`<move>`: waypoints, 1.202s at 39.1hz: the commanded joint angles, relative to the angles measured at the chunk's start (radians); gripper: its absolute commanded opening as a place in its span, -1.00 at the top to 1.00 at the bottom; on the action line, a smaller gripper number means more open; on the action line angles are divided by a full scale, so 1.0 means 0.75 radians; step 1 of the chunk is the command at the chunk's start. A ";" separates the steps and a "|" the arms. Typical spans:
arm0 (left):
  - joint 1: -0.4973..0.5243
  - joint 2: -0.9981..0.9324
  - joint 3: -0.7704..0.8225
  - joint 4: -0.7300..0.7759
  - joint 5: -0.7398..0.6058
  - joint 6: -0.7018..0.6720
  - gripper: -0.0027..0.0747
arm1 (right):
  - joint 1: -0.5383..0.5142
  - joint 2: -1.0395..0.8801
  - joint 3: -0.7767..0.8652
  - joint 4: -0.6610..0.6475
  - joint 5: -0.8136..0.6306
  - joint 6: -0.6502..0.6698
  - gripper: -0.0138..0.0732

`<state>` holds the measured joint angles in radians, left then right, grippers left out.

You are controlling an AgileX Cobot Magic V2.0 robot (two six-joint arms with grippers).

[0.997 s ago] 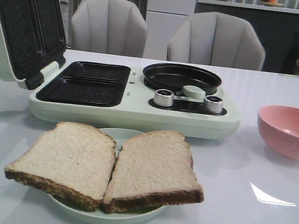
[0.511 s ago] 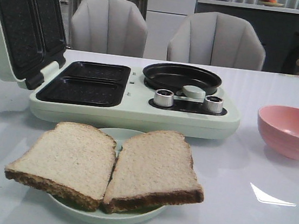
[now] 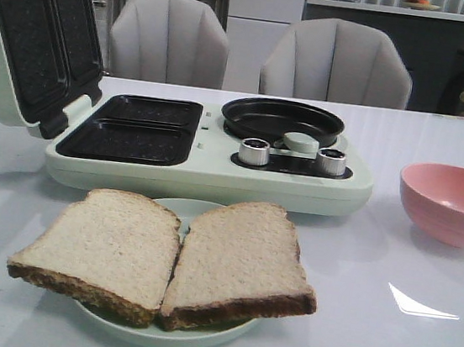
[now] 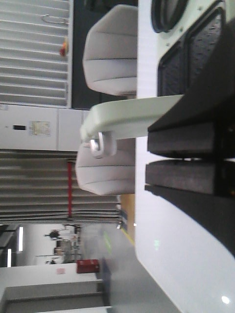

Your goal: Make breakfast with bread and shrimp

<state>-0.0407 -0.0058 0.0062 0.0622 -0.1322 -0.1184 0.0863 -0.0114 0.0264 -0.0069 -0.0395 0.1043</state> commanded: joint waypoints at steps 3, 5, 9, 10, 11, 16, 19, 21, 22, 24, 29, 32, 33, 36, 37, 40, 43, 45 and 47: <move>0.000 -0.020 0.017 -0.007 -0.295 -0.009 0.64 | -0.007 -0.027 -0.022 -0.013 -0.105 -0.004 0.33; 0.000 -0.020 -0.004 -0.009 -0.317 -0.009 0.64 | -0.007 -0.027 -0.022 -0.013 -0.105 -0.004 0.33; 0.000 -0.014 -0.107 -0.009 -0.268 -0.009 0.64 | -0.007 -0.027 -0.022 -0.013 -0.105 -0.004 0.33; 0.000 -0.012 -0.144 -0.007 -0.234 -0.009 0.64 | -0.007 -0.027 -0.022 -0.013 -0.105 -0.004 0.33; 0.000 -0.009 -0.174 -0.007 -0.203 -0.009 0.64 | -0.007 -0.027 -0.022 -0.013 -0.105 -0.004 0.33; 0.000 0.061 -0.373 -0.007 0.069 -0.009 0.64 | -0.007 -0.027 -0.022 -0.013 -0.105 -0.004 0.33; 0.000 0.133 -0.478 -0.007 0.240 -0.009 0.64 | -0.007 -0.027 -0.022 -0.013 -0.105 -0.004 0.33; 0.000 0.181 -0.533 -0.007 0.334 -0.009 0.64 | -0.007 -0.027 -0.022 -0.013 -0.105 -0.004 0.33; 0.000 0.202 -0.553 -0.009 0.374 -0.009 0.64 | -0.007 -0.027 -0.022 -0.013 -0.105 -0.004 0.33; 0.000 0.243 -0.589 -0.009 0.464 -0.009 0.64 | -0.007 -0.027 -0.022 -0.013 -0.105 -0.004 0.33; 0.000 0.314 -0.598 -0.009 0.521 -0.009 0.64 | -0.007 -0.027 -0.022 -0.013 -0.105 -0.004 0.33; 0.000 0.343 -0.585 -0.007 0.514 -0.009 0.64 | -0.007 -0.027 -0.022 -0.013 -0.105 -0.004 0.33; 0.000 0.351 -0.582 -0.007 0.508 -0.009 0.64 | -0.007 -0.027 -0.022 -0.013 -0.105 -0.004 0.33; 0.000 0.374 -0.580 -0.007 0.502 -0.009 0.64 | -0.007 -0.027 -0.022 -0.013 -0.105 -0.004 0.33; 0.000 0.381 -0.580 -0.007 0.502 -0.009 0.64 | -0.007 -0.027 -0.022 -0.013 -0.105 -0.004 0.33; 0.000 0.384 -0.582 -0.007 0.502 -0.009 0.63 | -0.007 -0.027 -0.022 -0.013 -0.105 -0.004 0.33; 0.000 0.384 -0.582 -0.007 0.501 -0.009 0.59 | -0.007 -0.027 -0.022 -0.013 -0.105 -0.004 0.33; 0.000 0.384 -0.582 -0.007 0.501 -0.009 0.50 | -0.007 -0.027 -0.022 -0.013 -0.105 -0.004 0.33; 0.000 0.384 -0.585 -0.012 0.501 -0.009 0.36 | -0.007 -0.027 -0.022 -0.013 -0.105 -0.004 0.33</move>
<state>-0.0407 0.2638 -0.4029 0.0622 0.3229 -0.1184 0.0863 -0.0114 0.0264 -0.0069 -0.0395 0.1043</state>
